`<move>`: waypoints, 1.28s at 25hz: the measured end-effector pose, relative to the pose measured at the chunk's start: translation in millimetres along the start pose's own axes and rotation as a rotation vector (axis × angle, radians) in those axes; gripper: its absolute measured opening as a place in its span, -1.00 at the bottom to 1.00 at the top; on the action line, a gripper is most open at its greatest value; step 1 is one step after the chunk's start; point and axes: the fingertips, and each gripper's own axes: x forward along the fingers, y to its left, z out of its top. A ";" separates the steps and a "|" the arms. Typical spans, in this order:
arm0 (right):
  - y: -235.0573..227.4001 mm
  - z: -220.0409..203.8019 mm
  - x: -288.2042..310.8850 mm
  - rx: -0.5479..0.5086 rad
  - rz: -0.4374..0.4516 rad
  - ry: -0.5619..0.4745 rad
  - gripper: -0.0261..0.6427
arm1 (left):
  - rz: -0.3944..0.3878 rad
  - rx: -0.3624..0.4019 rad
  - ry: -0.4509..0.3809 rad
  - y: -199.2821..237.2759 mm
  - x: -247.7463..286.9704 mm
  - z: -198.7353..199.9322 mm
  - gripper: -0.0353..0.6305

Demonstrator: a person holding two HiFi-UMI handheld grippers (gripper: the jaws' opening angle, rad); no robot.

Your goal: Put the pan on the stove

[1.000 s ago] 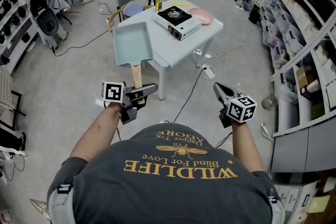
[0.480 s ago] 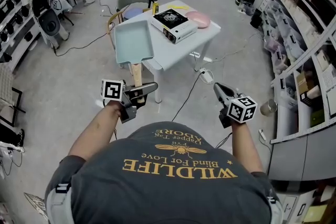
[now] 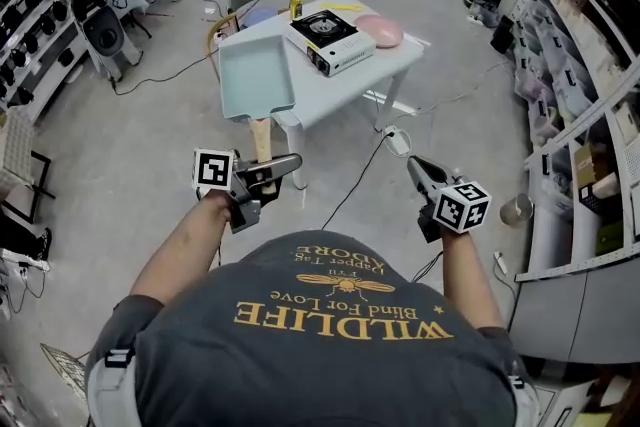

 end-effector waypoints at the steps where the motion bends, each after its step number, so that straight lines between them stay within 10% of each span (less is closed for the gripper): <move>1: -1.4 -0.7 1.4 0.001 0.004 0.001 -0.92 | -0.001 -0.001 0.000 0.4 1.4 0.1 -0.63; 11: -17.7 3.5 50.1 0.022 0.008 0.015 -0.92 | -0.012 -0.006 0.026 26.1 2.5 27.9 -0.63; 32: 15.1 89.8 232.5 0.018 -0.233 0.000 -0.92 | -0.171 0.001 0.209 161.1 -72.3 244.9 -0.62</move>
